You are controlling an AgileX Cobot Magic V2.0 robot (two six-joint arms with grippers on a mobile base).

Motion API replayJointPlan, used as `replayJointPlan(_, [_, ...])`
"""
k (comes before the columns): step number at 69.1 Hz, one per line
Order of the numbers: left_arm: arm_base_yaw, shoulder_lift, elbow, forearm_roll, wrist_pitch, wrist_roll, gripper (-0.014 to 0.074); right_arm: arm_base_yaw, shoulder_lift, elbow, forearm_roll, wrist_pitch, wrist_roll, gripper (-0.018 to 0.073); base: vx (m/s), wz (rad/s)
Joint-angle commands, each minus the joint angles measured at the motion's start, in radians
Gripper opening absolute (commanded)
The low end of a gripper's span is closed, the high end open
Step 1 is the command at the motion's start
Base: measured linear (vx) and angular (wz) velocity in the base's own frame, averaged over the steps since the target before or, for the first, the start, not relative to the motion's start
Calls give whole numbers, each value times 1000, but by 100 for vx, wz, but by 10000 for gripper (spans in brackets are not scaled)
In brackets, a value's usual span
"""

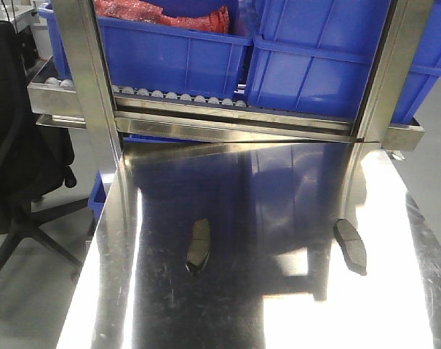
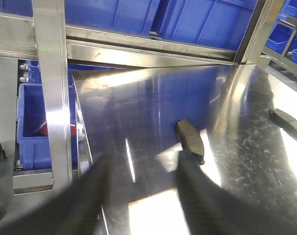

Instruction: Move and align brake pads A on conveyor

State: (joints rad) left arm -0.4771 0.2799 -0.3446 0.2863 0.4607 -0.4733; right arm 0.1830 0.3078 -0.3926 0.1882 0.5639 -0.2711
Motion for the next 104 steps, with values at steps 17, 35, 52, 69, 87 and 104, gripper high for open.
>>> replayJointPlan(17, [-5, 13, -27, -3, -79, -19, 720, -3, 9, -26, 1, -68, -7, -8, 0, 0])
replayJointPlan(35, [-6, 189, -56, -84, -91, -27, 657, -3, 9, -26, 1, -68, -7, -8, 0, 0])
replayJointPlan(52, [-7, 640, -257, -85, -122, 77, 651, -3, 9, -26, 1, -68, -7, -8, 0, 0])
replayJointPlan(69, [-26, 1057, -578, -118, -23, 77, 642, -3, 9, -26, 1, -68, -7, -8, 0, 0])
replayJointPlan(87, [-81, 1442, -965, -147, 280, 76, 634, -3, 9, -26, 1, -68, -7, -8, 0, 0])
replayJointPlan(104, [-81, 1734, -1305, -261, 506, 84, 627, -3, 9, -26, 1, -68, -7, -8, 0, 0])
